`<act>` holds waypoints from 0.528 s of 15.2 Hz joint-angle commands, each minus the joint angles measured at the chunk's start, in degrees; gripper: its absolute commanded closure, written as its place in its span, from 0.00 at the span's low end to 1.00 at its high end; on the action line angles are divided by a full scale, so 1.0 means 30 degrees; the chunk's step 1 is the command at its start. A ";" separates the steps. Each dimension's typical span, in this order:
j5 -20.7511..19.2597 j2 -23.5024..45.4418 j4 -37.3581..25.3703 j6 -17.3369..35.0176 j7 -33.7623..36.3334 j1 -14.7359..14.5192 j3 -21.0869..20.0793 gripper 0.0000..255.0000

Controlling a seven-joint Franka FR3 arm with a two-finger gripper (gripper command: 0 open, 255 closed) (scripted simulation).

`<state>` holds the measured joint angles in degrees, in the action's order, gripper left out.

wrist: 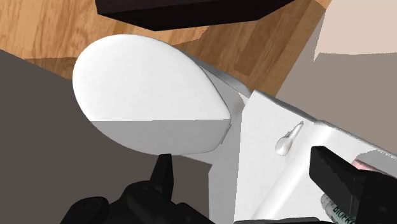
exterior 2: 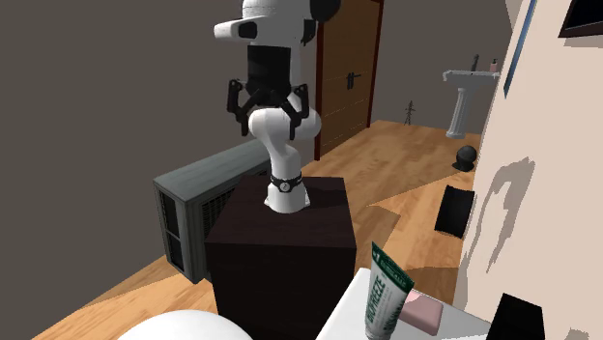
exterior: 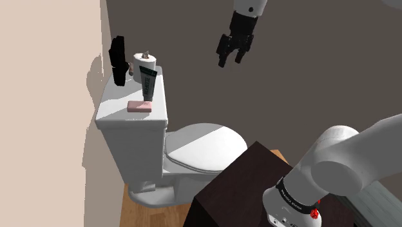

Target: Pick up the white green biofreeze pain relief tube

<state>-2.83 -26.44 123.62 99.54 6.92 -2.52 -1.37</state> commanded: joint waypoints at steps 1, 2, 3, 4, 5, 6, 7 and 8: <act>0.0270 0.1363 -0.0958 0.0243 -0.0036 -0.0238 -0.0177 0.00; 0.0395 0.2043 -0.1422 0.0380 -0.0044 -0.0352 -0.0275 0.00; 0.0514 0.2724 -0.1907 0.0500 -0.0053 -0.0464 -0.0374 0.00; 0.0628 0.3407 -0.2411 0.0601 -0.0064 -0.0574 -0.0474 0.00; 0.0736 0.4090 -0.2936 0.0685 -0.0074 -0.0681 -0.0577 0.00; 0.0838 0.4776 -0.3481 0.0750 -0.0085 -0.0786 -0.0681 0.00; 0.0933 0.5463 -0.4048 0.0797 -0.0095 -0.0890 -0.0786 0.00; 0.1021 0.6153 -0.4637 0.0826 -0.0105 -0.0994 -0.0892 0.00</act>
<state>-0.03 -10.60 111.79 101.71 6.70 -5.22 -3.77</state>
